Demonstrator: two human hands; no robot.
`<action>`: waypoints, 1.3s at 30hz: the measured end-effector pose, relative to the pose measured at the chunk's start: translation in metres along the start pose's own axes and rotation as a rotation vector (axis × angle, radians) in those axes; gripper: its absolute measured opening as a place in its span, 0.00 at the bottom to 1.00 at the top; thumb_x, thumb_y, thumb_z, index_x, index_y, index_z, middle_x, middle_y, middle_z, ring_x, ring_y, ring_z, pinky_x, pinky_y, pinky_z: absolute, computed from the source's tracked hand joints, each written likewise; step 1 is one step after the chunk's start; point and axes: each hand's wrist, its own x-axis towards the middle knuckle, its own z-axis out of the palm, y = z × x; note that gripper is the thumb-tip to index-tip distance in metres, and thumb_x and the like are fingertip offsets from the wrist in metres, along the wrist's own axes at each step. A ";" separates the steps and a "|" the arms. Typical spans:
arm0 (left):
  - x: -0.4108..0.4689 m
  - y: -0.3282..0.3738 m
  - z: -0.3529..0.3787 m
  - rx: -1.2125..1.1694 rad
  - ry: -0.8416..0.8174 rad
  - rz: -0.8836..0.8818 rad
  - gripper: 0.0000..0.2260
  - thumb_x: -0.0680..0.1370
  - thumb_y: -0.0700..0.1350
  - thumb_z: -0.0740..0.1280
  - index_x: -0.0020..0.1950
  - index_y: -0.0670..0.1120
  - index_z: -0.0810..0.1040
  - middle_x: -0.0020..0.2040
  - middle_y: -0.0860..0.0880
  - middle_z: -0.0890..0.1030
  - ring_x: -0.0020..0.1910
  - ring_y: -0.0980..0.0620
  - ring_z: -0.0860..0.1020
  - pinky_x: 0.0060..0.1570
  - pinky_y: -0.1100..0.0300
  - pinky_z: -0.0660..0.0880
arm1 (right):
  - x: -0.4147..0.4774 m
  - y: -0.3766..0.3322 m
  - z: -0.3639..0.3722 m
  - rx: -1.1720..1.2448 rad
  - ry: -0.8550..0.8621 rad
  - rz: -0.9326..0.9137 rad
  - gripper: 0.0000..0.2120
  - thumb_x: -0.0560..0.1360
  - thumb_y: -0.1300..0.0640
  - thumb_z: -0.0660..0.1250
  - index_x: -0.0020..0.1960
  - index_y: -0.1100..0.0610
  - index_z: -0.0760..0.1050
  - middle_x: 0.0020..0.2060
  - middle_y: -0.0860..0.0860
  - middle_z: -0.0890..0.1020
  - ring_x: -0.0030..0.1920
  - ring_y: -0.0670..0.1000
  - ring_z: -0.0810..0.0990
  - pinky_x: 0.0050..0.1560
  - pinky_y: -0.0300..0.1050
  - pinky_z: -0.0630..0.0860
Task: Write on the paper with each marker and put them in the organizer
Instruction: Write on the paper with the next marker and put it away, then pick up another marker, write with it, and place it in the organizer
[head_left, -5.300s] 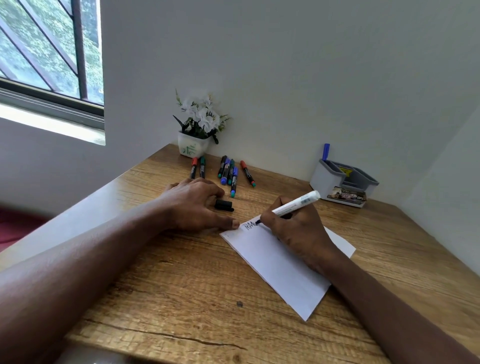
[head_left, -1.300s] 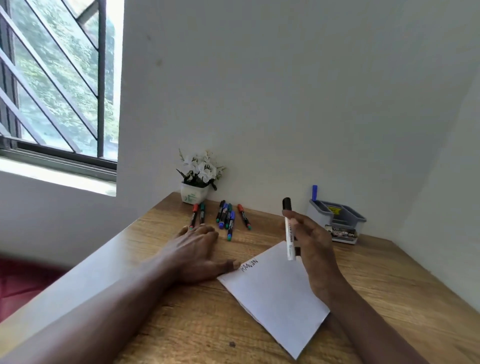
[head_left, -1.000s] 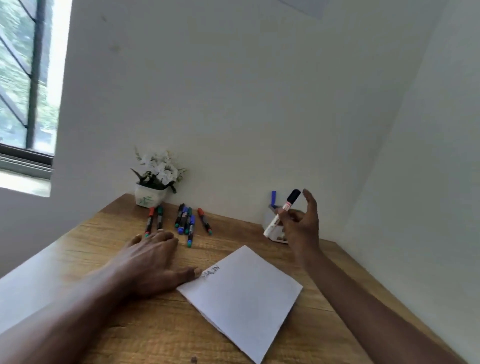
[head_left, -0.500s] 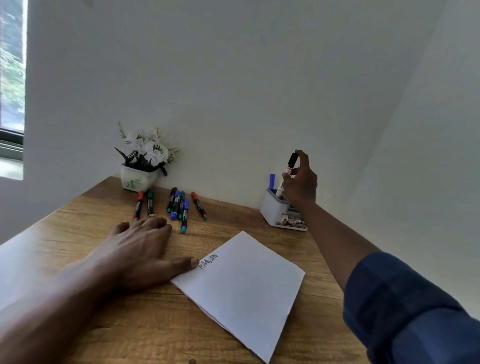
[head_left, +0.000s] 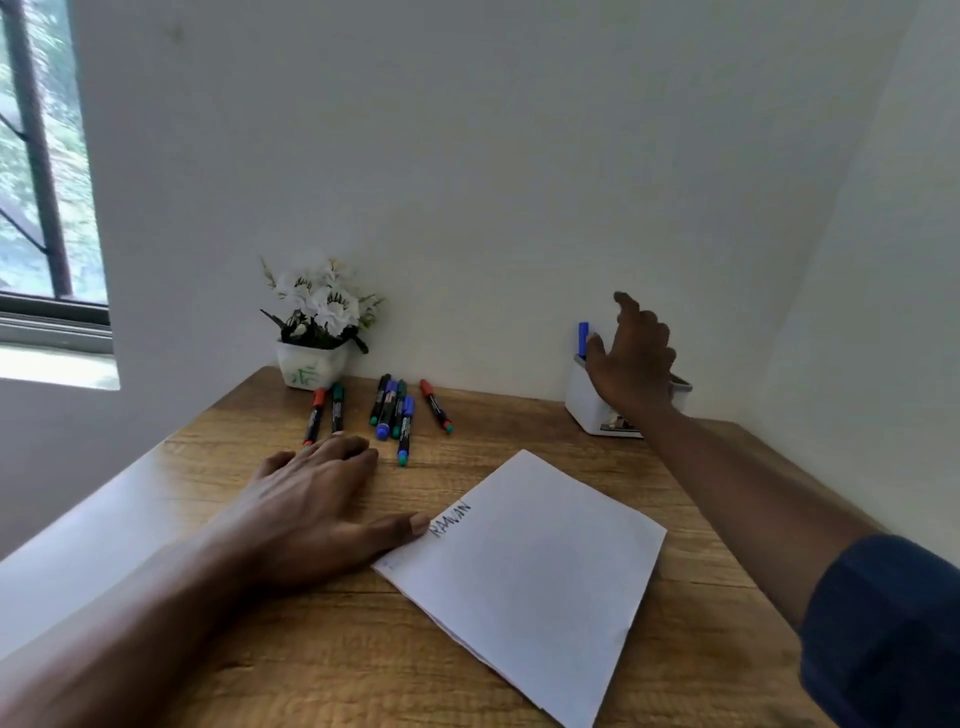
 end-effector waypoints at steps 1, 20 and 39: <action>-0.001 0.001 -0.001 -0.002 -0.004 -0.002 0.58 0.58 0.86 0.42 0.82 0.56 0.54 0.82 0.57 0.52 0.80 0.56 0.54 0.78 0.48 0.50 | -0.011 -0.008 -0.007 0.043 0.083 -0.085 0.27 0.77 0.53 0.63 0.75 0.52 0.65 0.63 0.56 0.77 0.65 0.60 0.72 0.63 0.58 0.67; -0.003 0.003 -0.002 0.000 0.006 -0.008 0.49 0.68 0.82 0.50 0.81 0.54 0.58 0.83 0.54 0.54 0.80 0.54 0.55 0.77 0.46 0.50 | -0.044 -0.143 0.069 0.221 -0.557 -0.062 0.11 0.74 0.56 0.72 0.55 0.57 0.80 0.53 0.53 0.83 0.53 0.54 0.81 0.47 0.44 0.75; -0.007 0.005 -0.003 -0.145 0.113 0.005 0.47 0.70 0.79 0.56 0.82 0.57 0.46 0.83 0.53 0.54 0.80 0.51 0.56 0.77 0.43 0.52 | -0.077 -0.105 -0.007 0.096 -0.489 -0.211 0.12 0.80 0.62 0.65 0.62 0.59 0.80 0.51 0.54 0.80 0.48 0.51 0.80 0.47 0.42 0.77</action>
